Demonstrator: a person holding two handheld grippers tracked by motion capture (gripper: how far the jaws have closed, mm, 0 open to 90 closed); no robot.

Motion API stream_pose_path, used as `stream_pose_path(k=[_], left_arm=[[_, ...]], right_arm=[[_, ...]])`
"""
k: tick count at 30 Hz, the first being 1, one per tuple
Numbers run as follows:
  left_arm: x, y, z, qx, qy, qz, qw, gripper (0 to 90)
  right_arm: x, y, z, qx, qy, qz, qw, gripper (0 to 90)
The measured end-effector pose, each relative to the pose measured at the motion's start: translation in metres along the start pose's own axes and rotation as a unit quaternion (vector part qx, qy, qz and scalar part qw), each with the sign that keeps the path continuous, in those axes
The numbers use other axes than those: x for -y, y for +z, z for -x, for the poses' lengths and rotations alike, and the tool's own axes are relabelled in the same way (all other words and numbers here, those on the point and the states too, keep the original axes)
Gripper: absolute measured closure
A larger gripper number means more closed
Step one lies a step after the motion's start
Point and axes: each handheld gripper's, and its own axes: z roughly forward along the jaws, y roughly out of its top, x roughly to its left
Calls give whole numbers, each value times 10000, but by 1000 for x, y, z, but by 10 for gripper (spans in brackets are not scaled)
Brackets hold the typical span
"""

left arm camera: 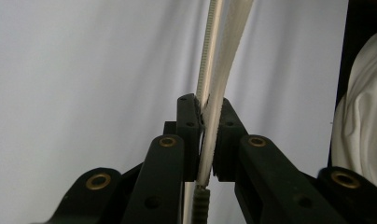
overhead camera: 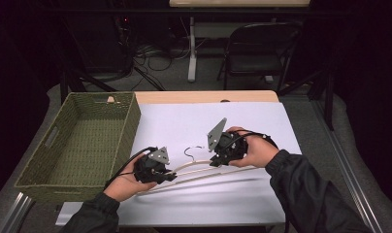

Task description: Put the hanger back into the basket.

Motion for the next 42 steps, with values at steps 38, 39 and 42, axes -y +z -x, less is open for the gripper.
stream_pose_path(k=[38, 39, 42], left_arm=[[8, -67, 13, -322, -690, 1033, 9917, 869], [9, -71, 13, -358, -705, 1053, 9913, 869], [12, -83, 10, -462, -809, 1100, 9896, 869]], right_arm=[[47, -41, 18, 776, 1116, 885, 9868, 462], [49, -44, 19, 841, 1114, 933, 9858, 451], [55, -50, 19, 943, 1187, 992, 9835, 447]])
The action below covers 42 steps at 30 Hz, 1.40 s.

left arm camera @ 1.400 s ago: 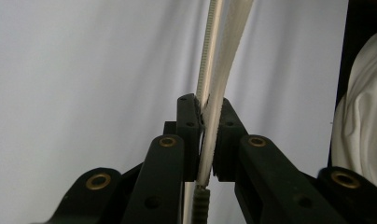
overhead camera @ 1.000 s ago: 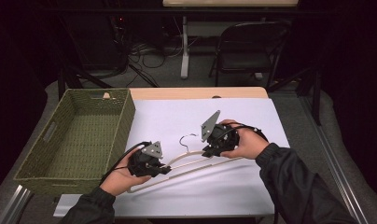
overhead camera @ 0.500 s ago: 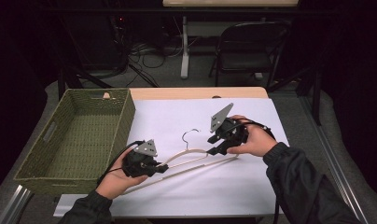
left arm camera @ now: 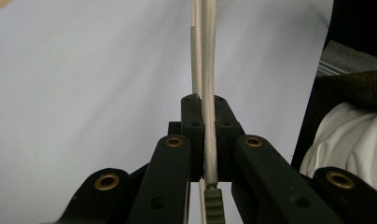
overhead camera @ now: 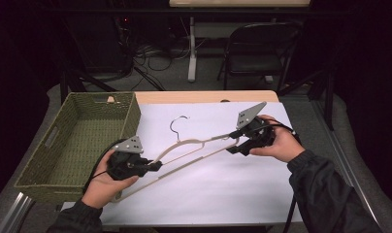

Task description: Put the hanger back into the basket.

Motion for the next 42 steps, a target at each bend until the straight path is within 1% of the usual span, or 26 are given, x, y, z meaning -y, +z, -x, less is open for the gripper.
stream_pose_path(k=[1, 2, 6, 7, 8, 9, 10, 12, 13, 17, 18, 19, 20, 21, 22, 24, 25, 26, 28, 31, 34, 35, 36, 38, 41, 42], left_arm=[[0, 0, 0, 0, 0, 0, 10000, 869], [0, -9, -2, -109, -48, 67, 9999, 869], [-3, -32, -8, -332, -115, 218, 9991, 869], [-3, -32, -8, -332, -115, 218, 9991, 869], [-6, -44, -11, -435, -130, 295, 9985, 869], [-6, -44, -11, -435, -130, 295, 9985, 869], [-7, -51, -13, -496, -111, 316, 9982, 869], [-9, -68, -22, -640, -146, 342, 9973, 869], [-9, -68, -22, -640, -146, 342, 9973, 869], [-6, -90, -36, -897, -211, 412, 9949, 869], [-4, -94, -40, -950, -250, 441, 9942, 869], [-2, -98, -45, -996, -307, 477, 9934, 869], [1, -102, -49, -1024, -371, 502, 9928, 869], [7, -109, -58, -1107, -458, 539, 9913, 869], [7, -109, -58, -1107, -458, 539, 9913, 869], [17, -118, -72, -1210, -553, 541, 9896, 869], [17, -118, -72, -1210, -553, 541, 9896, 869], [24, -123, -81, -1303, -671, 536, 9877, 870], [28, -126, -86, -1347, -715, 522, 9869, 870], [38, -134, -100, -1534, -819, 499, 9835, 870], [52, -145, -117, -1681, -922, 572, 9798, 870], [52, -145, -117, -1681, -922, 572, 9798, 870], [59, -149, -124, -1751, -1001, 601, 9776, 870], [65, -152, -131, -1793, -1066, 592, 9762, 870], [71, -154, -137, -1818, -1091, 545, 9757, 869], [77, -156, -141, -1846, -1041, 470, 9762, 870]], right_arm=[[0, 0, 0, 0, 0, 0, 10000, 447], [3, -3, 1, 37, 68, -45, 10000, 442], [11, -4, 3, 51, 122, -117, 9998, 438], [13, -3, 3, 80, 152, -122, 9998, 436], [15, -2, 3, 85, 167, -155, 9997, 436], [15, -2, 3, 85, 167, -155, 9997, 436], [18, -1, 3, 99, 175, -192, 9996, 436], [21, 0, 4, 111, 152, -227, 9996, 436], [21, 0, 4, 111, 152, -227, 9996, 436], [26, 0, 3, 154, 227, -240, 9993, 437], [28, 0, 4, 181, 221, -239, 9993, 439], [28, -1, 3, 198, 229, -361, 9989, 439], [29, 0, 3, 234, 243, -268, 9991, 440], [29, -1, 3, 188, 254, -280, 9991, 441], [29, -1, 3, 188, 254, -280, 9991, 441], [31, 1, 3, 235, 261, -252, 9991, 442], [32, 2, 3, 214, 234, -254, 9992, 442], [32, 2, 3, 224, 281, -277, 9990, 442], [33, 3, 3, 236, 292, -253, 9990, 442], [33, 4, 4, 248, 250, -268, 9990, 442], [34, 4, 4, 228, 266, -311, 9989, 443], [34, 4, 4, 228, 266, -311, 9989, 443], [34, 6, 4, 239, 278, -259, 9990, 443], [35, 7, 3, 236, 302, -276, 9989, 443], [36, 7, 3, 241, 287, -275, 9989, 444], [36, 7, 4, 213, 298, -322, 9988, 444]])
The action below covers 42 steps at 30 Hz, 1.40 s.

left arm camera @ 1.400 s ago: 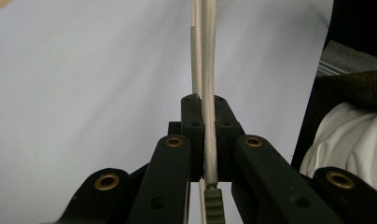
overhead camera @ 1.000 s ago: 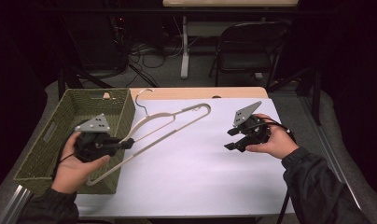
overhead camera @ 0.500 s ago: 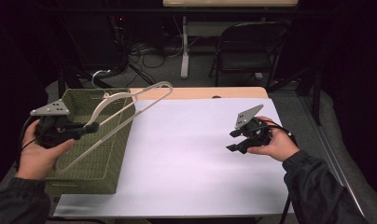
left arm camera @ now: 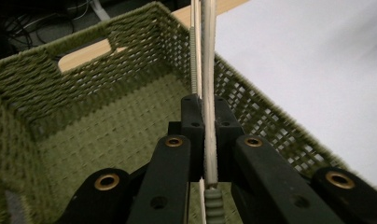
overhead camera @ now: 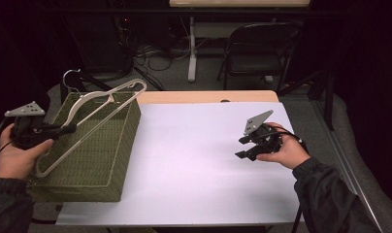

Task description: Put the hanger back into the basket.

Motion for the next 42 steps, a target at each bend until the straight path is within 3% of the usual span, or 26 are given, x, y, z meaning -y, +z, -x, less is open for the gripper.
stream_pose_path(k=[9, 12, 16, 18, 19, 23, 24, 28, 33, 36, 39, 42], left_arm=[[18, -4, -16, -26, 0, 53, 10000, 869], [26, -5, -20, -37, -67, 13, 10000, 869], [38, -4, -28, -46, -299, 58, 9995, 870], [40, -3, -30, -46, -318, 61, 9995, 869], [42, -2, -31, -42, -350, 68, 9994, 869], [49, 1, -35, -4, -456, 170, 9988, 869], [51, 2, -35, 2, -468, 168, 9988, 869], [60, 9, -38, -102, -500, -208, 9985, 869], [70, 21, -41, -94, -612, -375, 9974, 869], [73, 26, -41, -106, -606, -487, 9969, 869], [75, 36, -38, -167, -527, -734, 9958, 868], [73, 40, -36, -252, -501, -880, 9945, 866]], right_arm=[[2, 3, 0, 40, 64, 16, 10000, 449], [0, 3, 0, 28, -12, -153, 9999, 449], [0, 7, -2, 34, -11, -34, 10000, 450], [-1, 6, -1, 3, -43, -168, 9999, 450], [0, 8, -2, 11, -13, -17, 10000, 452], [1, 10, -2, 18, -11, -30, 10000, 453], [1, 7, -1, -30, -47, -186, 9998, 454], [4, 8, -1, 16, 3, -42, 10000, 454], [5, 10, -1, 28, 51, -34, 10000, 455], [5, 10, -2, 76, -1, -118, 9999, 456], [5, 12, -1, 17, 17, -20, 10000, 455], [5, 10, -1, -35, 0, -166, 9999, 455]])
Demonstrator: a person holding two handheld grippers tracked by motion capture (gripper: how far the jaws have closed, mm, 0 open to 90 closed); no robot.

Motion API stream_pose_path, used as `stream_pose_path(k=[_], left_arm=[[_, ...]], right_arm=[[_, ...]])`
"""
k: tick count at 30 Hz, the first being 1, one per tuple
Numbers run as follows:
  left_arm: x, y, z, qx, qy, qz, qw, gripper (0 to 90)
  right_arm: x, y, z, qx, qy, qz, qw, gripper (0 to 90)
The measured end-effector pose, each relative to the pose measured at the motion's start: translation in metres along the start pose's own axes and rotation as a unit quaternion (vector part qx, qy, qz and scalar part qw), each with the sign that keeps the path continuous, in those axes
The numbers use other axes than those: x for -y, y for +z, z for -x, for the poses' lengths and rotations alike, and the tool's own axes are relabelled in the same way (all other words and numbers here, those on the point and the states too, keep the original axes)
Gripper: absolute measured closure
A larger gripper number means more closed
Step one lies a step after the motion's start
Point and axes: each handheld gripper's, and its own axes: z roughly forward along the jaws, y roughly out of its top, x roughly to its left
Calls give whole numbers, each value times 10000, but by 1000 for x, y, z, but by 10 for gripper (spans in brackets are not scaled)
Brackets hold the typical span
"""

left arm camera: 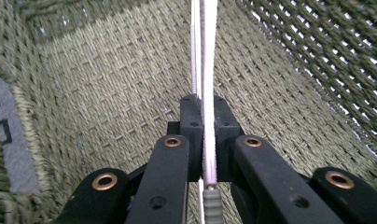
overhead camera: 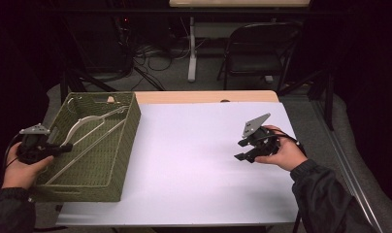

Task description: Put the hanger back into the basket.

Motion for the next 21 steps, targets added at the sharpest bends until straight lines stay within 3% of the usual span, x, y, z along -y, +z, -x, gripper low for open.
stream_pose_path(k=[1, 4, 6, 9, 10, 11, 12, 13, 15, 18, 19, 21], left_arm=[[0, 0, 1, -31, 36, -104, 9999, 865], [0, 1, 2, -219, 139, -151, 9995, 855], [0, -2, 3, -306, 26, 21, 9995, 776], [1, -6, 4, -363, 63, 163, 9992, 659], [2, -11, 5, -524, 91, 278, 9982, 623], [2, -11, 5, -524, 91, 278, 9982, 599], [4, -19, 6, -560, 14, 517, 9971, 570], [4, -19, 6, -560, 14, 517, 9971, 536], [4, -27, 8, -572, -129, 791, 9951, 496], [4, -42, 19, -953, -174, 1003, 9902, 437], [3, -50, 30, -930, -129, 1251, 9877, 416], [3, -53, 36, -822, -160, 1330, 9876, 411]], right_arm=[[1, 2, -1, 49, 44, 143, 9999, 455], [2, 1, -2, 54, 36, 149, 9999, 455], [3, 0, -2, 73, 88, 145, 9998, 455], [5, -1, -2, 64, 88, 151, 9998, 454], [6, -2, -2, 74, 70, 169, 9998, 454], [6, -2, -2, 74, 70, 169, 9998, 454], [7, -3, -3, 81, 101, 179, 9998, 453], [7, -5, -3, 70, 69, 137, 9999, 453], [8, -5, -5, 93, 124, 241, 9996, 453], [9, -8, -7, 98, 62, 176, 9998, 452], [11, -10, -9, 184, 81, 222, 9996, 450], [12, -13, -13, 311, 117, 305, 9990, 447]])
